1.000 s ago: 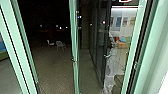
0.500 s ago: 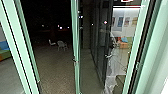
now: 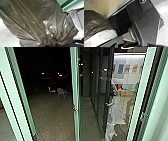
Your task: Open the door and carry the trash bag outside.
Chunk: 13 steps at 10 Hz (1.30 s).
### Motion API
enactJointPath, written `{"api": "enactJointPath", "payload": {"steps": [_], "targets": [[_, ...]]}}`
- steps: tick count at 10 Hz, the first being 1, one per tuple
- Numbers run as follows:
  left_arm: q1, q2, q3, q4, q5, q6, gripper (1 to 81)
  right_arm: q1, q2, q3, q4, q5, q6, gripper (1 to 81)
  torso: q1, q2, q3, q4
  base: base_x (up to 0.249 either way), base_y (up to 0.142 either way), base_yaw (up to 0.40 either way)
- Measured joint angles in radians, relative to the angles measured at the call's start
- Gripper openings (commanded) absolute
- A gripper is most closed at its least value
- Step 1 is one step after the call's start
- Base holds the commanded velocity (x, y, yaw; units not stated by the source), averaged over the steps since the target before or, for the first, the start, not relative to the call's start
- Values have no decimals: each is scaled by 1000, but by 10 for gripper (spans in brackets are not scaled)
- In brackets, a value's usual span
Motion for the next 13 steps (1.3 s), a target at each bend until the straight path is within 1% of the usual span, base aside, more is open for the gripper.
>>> {"api": "enactJointPath", "payload": {"steps": [9,10,13], "targets": [[5,6,1,0,3,0,10,-5,-1,-2,0,-1,0,811,0,0,0,0,106,0,0],[2,-1,-3,0,1,0,10,-5,10,-3,0,3,0,811,0,0,0,0,93,0,0],[7,8,1,0,0,0,10,-9,-3,-10,-1,-1,0,811,-1,-1,0,0,85,0,0]]}}
